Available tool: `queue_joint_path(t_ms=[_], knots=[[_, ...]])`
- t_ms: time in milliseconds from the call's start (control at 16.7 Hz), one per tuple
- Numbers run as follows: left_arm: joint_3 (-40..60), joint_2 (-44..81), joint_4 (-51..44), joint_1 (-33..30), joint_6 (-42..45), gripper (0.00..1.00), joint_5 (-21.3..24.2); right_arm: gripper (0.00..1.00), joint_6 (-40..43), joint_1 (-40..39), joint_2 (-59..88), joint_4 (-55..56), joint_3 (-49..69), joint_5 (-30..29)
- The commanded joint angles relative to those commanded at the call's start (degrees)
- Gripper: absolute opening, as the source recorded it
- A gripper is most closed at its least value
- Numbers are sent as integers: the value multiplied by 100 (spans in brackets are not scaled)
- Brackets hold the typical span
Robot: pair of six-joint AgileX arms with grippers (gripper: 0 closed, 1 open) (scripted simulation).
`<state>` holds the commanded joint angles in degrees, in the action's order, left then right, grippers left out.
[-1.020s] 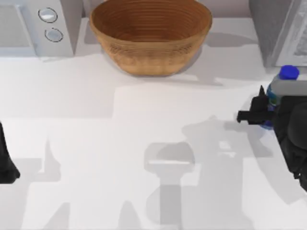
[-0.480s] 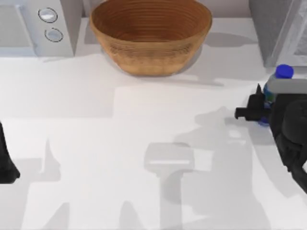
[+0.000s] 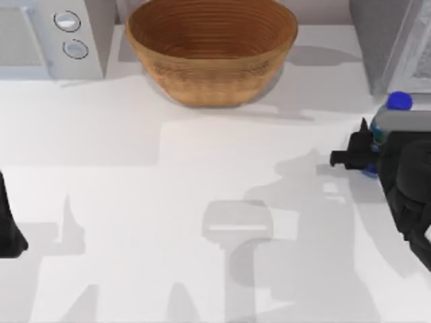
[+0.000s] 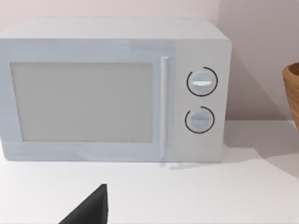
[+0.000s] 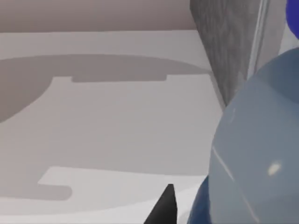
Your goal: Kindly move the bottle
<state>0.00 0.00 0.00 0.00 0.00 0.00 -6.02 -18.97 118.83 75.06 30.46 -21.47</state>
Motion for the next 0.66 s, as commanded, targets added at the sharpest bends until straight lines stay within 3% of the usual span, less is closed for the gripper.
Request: queue_joint_path(t_ms=[300, 660], knots=[[0, 0, 0, 0, 0, 100, 0, 98, 0, 0, 0, 0, 0, 0], [0, 0, 0, 0, 0, 100, 0, 100, 0, 0, 0, 0, 0, 0]])
